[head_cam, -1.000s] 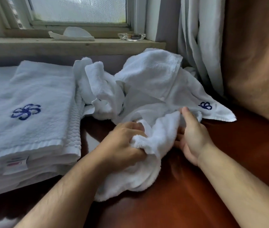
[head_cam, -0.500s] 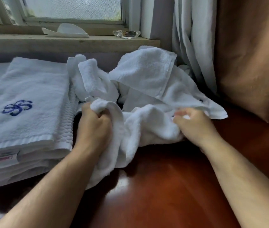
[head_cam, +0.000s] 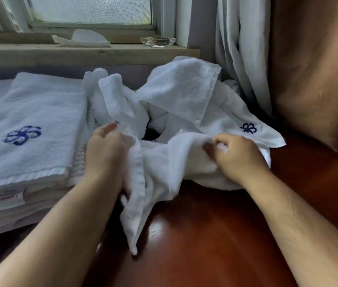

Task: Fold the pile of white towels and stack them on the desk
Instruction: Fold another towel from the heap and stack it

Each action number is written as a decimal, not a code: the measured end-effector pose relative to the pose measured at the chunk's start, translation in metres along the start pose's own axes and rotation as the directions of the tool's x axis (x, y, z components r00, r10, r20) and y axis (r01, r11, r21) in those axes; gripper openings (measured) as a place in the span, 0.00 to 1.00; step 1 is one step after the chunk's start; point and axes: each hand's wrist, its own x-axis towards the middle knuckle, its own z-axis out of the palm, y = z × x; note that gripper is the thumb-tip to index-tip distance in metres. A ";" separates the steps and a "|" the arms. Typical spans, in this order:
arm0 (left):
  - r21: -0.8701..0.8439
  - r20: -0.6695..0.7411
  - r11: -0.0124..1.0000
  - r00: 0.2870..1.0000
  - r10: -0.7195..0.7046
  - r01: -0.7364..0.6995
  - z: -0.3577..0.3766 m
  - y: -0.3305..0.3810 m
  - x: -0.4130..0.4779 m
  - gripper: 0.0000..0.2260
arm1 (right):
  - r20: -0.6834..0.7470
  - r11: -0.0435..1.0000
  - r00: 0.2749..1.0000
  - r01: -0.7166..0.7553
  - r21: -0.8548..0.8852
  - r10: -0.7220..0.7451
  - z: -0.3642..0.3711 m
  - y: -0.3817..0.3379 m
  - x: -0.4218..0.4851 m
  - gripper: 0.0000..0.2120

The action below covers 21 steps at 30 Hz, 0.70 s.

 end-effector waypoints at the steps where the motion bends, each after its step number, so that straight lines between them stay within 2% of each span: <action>1: 0.139 -0.019 0.979 0.988 0.151 -0.147 0.000 -0.001 -0.003 0.16 | -0.095 1.000 0.995 -0.026 0.008 0.026 -0.001 0.002 0.000 0.12; 3: 0.381 0.074 0.806 0.884 0.461 -0.453 0.000 0.003 -0.010 0.14 | -0.244 0.997 0.968 -0.045 0.060 0.058 -0.003 0.002 -0.001 0.14; 4: 0.401 0.200 0.734 0.834 0.515 -0.549 0.001 0.005 -0.013 0.13 | -0.310 0.996 0.950 -0.021 0.090 0.048 -0.004 0.001 -0.001 0.16; 5: 0.394 0.359 0.694 0.796 0.488 -0.603 0.004 0.008 -0.018 0.16 | -0.373 0.992 0.928 0.028 0.124 0.020 -0.006 -0.002 -0.002 0.17; 6: 0.404 0.522 0.658 0.751 0.404 -0.635 0.008 0.008 -0.024 0.22 | -0.415 0.980 0.910 0.090 0.178 -0.009 -0.007 -0.006 -0.003 0.18; 7: 0.447 0.650 0.629 0.714 0.261 -0.636 0.011 0.005 -0.032 0.28 | -0.417 0.956 0.908 0.159 0.248 -0.043 -0.009 -0.009 -0.005 0.18; 8: 0.484 0.728 0.576 0.668 0.152 -0.659 0.012 -0.001 -0.037 0.30 | -0.367 0.914 0.926 0.222 0.340 -0.088 -0.011 -0.012 -0.007 0.18; 9: 0.509 0.764 0.497 0.635 0.116 -0.703 0.013 -0.008 -0.039 0.27 | -0.271 0.852 0.951 0.263 0.452 -0.150 -0.012 -0.014 -0.009 0.17; 10: 0.498 0.776 0.441 0.610 0.158 -0.747 0.013 -0.013 -0.039 0.20 | -0.157 0.793 0.963 0.270 0.546 -0.220 -0.013 -0.014 -0.011 0.16; 11: 0.477 0.770 0.429 0.600 0.217 -0.767 0.013 -0.015 -0.038 0.13 | -0.055 0.755 0.963 0.242 0.610 -0.264 -0.013 -0.013 -0.012 0.17; 12: 0.454 0.758 0.453 0.600 0.256 -0.767 0.012 -0.015 -0.037 0.10 | 0.019 0.725 0.961 0.194 0.661 -0.275 -0.014 -0.009 -0.011 0.17; 13: 0.427 0.739 0.540 0.624 0.254 -0.725 0.010 -0.013 -0.036 0.10 | 0.091 0.677 0.963 0.109 0.728 -0.252 -0.015 -0.006 -0.010 0.17; 15: 0.347 0.700 0.775 0.696 0.162 -0.529 0.007 -0.003 -0.036 0.08 | 0.263 0.525 0.954 -0.151 0.837 -0.146 -0.019 -0.003 -0.006 0.16; 16: 0.363 0.686 0.818 0.722 0.090 -0.447 0.004 0.001 -0.036 0.07 | 0.294 0.496 0.953 -0.222 0.840 -0.072 -0.019 0.000 -0.005 0.17; 17: 0.431 0.683 0.801 0.730 0.010 -0.414 -0.001 0.004 -0.037 0.10 | 0.258 0.560 0.966 -0.224 0.798 0.018 -0.018 0.002 -0.003 0.17; 18: 0.515 0.691 0.752 0.719 -0.079 -0.412 -0.007 0.005 -0.035 0.12 | 0.176 0.701 0.979 -0.196 0.686 0.102 -0.016 0.006 0.000 0.16; 19: 0.598 0.679 0.687 0.716 -0.161 -0.413 -0.011 0.005 -0.031 0.13 | 0.091 0.846 0.982 -0.186 0.500 0.162 -0.015 0.009 0.003 0.16; 20: 0.667 0.655 0.624 0.720 -0.231 -0.407 -0.013 0.007 -0.029 0.15 | 0.049 0.936 0.978 -0.207 0.283 0.202 -0.013 0.011 0.003 0.17; 21: 0.723 0.620 0.581 0.724 -0.304 -0.375 -0.010 0.012 -0.030 0.20 | 0.078 0.963 0.967 -0.251 0.099 0.244 -0.013 0.013 0.003 0.21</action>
